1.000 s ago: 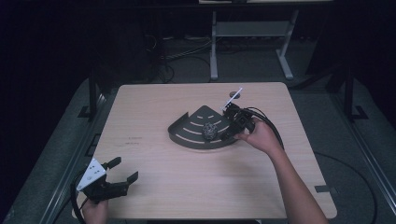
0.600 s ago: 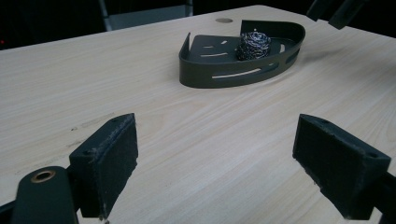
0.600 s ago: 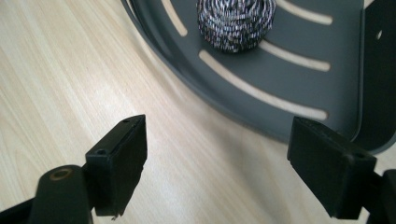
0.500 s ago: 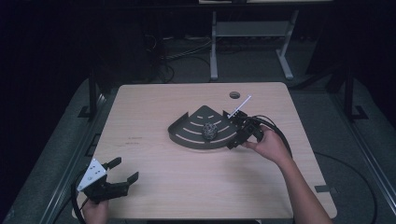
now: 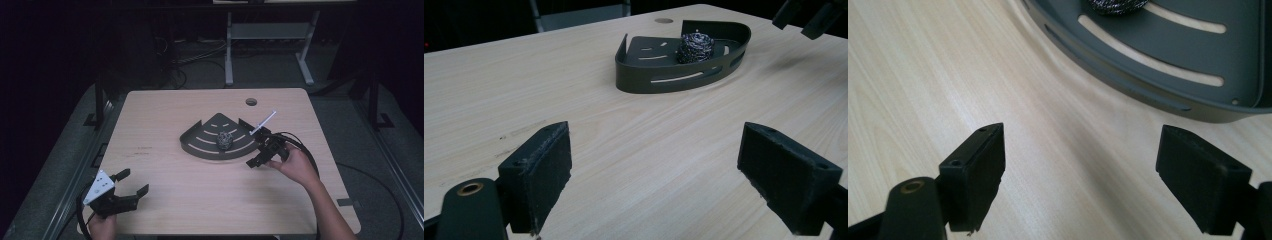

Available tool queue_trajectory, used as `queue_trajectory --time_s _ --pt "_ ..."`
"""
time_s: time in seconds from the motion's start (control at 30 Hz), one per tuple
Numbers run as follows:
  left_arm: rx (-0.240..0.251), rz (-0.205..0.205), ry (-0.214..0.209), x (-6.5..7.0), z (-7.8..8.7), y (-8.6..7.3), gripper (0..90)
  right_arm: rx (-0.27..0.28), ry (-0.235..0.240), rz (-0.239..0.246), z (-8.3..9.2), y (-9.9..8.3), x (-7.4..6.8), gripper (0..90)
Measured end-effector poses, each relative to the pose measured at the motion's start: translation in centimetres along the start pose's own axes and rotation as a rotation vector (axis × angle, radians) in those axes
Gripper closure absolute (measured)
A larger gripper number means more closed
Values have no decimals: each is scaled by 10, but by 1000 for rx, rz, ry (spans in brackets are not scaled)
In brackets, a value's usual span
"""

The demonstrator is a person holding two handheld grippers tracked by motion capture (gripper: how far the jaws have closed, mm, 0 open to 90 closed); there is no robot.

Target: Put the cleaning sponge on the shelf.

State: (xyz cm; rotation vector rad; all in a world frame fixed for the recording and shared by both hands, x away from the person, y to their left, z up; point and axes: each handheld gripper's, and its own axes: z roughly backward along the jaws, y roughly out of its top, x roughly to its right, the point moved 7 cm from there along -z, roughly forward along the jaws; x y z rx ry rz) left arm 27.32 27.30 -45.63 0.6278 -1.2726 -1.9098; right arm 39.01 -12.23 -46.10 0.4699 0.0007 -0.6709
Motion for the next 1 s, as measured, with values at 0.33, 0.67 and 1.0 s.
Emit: queue_trajectory --time_s 0.33,0.67,1.0 --pt "-2 -1 0 1 -1 0 135 3 9 -7 -3 -21 -5 193" --pt "-3 -6 -2 2 -1 0 135 7 15 -20 -6 -41 -8 194" --pt "-5 -13 -5 2 -3 1 135 57 13 -39 -3 -67 -16 194"
